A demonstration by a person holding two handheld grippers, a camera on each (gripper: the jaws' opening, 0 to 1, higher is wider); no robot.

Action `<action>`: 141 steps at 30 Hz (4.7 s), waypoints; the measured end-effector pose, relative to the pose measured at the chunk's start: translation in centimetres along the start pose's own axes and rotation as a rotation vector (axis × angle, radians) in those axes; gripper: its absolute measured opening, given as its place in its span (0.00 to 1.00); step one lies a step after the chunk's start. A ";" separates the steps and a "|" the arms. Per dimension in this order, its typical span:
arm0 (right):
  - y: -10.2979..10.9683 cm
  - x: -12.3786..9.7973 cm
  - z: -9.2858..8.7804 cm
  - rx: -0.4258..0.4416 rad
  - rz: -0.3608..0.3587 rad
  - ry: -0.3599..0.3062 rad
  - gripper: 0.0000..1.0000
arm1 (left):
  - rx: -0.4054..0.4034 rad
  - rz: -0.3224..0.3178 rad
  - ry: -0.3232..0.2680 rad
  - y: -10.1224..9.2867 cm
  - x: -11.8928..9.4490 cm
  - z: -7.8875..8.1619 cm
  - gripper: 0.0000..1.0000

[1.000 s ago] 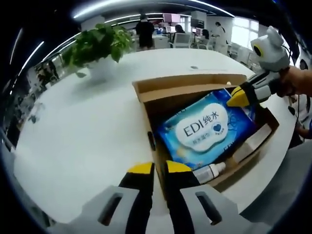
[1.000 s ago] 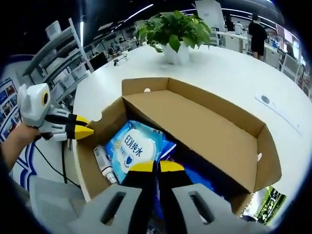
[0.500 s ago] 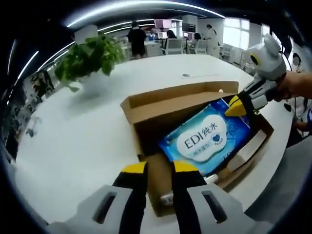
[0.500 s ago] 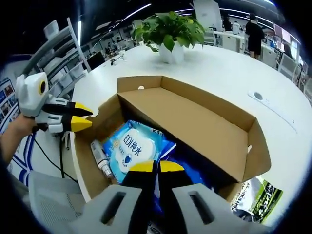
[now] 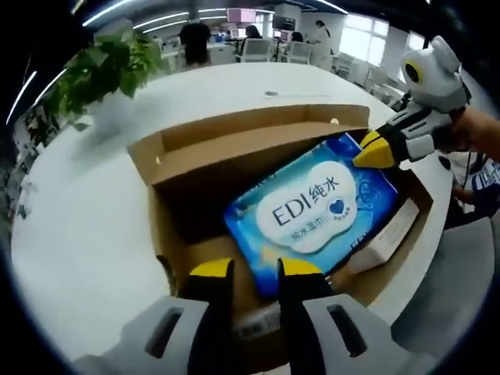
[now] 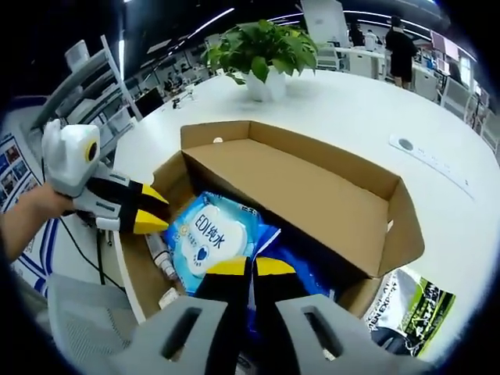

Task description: Operate the shoe box by opening the lid, removing the specified soft item, and placing it in the target area until the item is outside and the box remains undamaged.

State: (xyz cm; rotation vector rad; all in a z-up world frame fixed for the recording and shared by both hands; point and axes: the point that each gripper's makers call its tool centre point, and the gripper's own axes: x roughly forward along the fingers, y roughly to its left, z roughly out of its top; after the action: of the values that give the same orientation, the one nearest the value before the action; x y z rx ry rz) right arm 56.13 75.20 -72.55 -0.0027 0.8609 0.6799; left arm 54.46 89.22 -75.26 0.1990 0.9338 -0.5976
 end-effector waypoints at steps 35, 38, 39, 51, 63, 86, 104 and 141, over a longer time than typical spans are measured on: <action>0.2 -0.8 -0.1 0.047 0.001 -0.035 0.00 | -0.003 -0.042 0.104 -0.4 2.1 -0.6 0.00; 0.2 -1.2 -0.1 0.049 -0.002 -0.039 0.00 | 0.002 -0.043 0.093 -0.9 1.4 -0.3 0.00; 0.2 -1.4 0.0 0.048 -0.004 -0.042 0.00 | 0.005 -0.043 0.087 -0.9 1.3 -0.1 0.00; 0.3 -3.5 1.0 0.069 -0.012 -0.092 0.00 | 0.006 -0.036 0.020 -1.8 -1.1 1.6 0.00; -0.1 -6.0 1.3 0.086 -0.024 -0.127 0.00 | -0.027 -0.057 -0.050 -3.6 -3.1 3.3 0.00; -5.1 -12.1 -0.7 0.201 -0.100 -0.181 0.00 | 0.047 -0.150 -0.112 -10.0 -2.9 8.0 0.00; -8.4 -14.7 -2.0 0.259 -0.142 -0.189 0.00 | 0.063 -0.198 -0.121 -13.9 -1.8 10.1 0.00; -14.6 -19.9 -6.5 0.362 -0.247 -0.184 0.00 | 0.142 -0.298 -0.131 -21.8 1.1 12.9 0.00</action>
State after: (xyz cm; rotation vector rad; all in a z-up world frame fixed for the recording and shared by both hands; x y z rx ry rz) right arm 50.55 51.00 -66.80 0.2704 0.7799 0.2819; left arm 51.62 65.55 -66.59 0.1463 0.7999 -0.9432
